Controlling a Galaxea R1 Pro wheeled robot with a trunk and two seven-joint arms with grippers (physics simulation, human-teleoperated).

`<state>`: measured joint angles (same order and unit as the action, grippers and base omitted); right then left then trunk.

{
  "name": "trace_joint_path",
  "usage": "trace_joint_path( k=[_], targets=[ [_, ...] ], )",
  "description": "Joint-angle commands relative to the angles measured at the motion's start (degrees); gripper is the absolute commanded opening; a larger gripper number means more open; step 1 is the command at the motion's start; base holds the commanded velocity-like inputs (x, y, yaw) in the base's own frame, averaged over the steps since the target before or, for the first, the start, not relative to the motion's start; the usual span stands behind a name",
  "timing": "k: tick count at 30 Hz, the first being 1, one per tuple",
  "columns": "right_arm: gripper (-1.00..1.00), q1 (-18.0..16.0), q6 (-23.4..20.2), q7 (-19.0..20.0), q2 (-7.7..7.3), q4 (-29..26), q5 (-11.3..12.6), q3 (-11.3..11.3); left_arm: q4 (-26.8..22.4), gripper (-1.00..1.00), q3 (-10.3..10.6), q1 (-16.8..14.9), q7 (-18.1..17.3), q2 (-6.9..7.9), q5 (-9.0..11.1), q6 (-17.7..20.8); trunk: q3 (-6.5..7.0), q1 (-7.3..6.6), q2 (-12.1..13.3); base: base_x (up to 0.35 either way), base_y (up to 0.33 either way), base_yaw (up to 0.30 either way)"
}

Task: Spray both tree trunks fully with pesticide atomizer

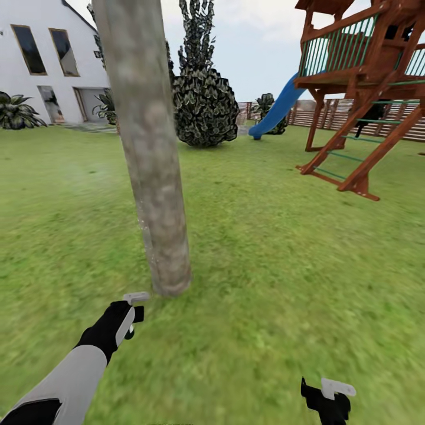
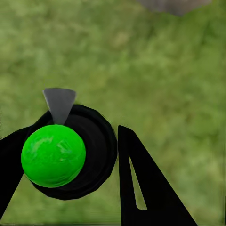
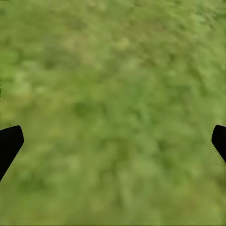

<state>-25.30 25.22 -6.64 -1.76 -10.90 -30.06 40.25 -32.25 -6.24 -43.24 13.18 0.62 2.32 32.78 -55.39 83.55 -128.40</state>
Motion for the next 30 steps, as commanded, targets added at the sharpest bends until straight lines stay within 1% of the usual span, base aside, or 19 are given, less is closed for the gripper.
trace_joint_path(
  k=[1,9,13,27,30],
  targets=[
    [1.0,0.0,0.0,0.0,0.0,0.0,0.0,0.0,0.0,-1.0,0.0,0.0,0.0,-0.03,0.0,0.0,0.0,0.0,0.0,0.0,-0.277,0.276],
    [1.0,0.0,0.0,0.0,-0.01,0.0,0.0,0.0,0.0,-1.0,0.0,0.0,0.0,-0.26,-0.1,-0.1,0.0,0.0,0.0,0.014,-0.277,0.276],
    [1.0,0.0,0.0,0.0,0.0,0.0,0.0,0.0,0.0,-1.0,0.1,0.0,0.0,-0.47,-0.1,-0.1,0.0,0.0,0.0,0.091,-0.277,0.276],
    [1.0,0.0,0.0,0.0,0.0,0.0,0.0,0.0,0.2,-1.0,0.1,0.0,-0.1,-0.48,0.0,-0.1,0.0,0.0,0.0,0.1,-0.277,0.276],
    [1.0,0.0,0.0,0.0,-0.1,-0.1,0.0,0.1,0.6,-1.0,0.1,0.0,-0.6,-0.39,0.0,-0.1,0.0,0.0,0.0,0.006,-0.093,0.119]
  ],
)
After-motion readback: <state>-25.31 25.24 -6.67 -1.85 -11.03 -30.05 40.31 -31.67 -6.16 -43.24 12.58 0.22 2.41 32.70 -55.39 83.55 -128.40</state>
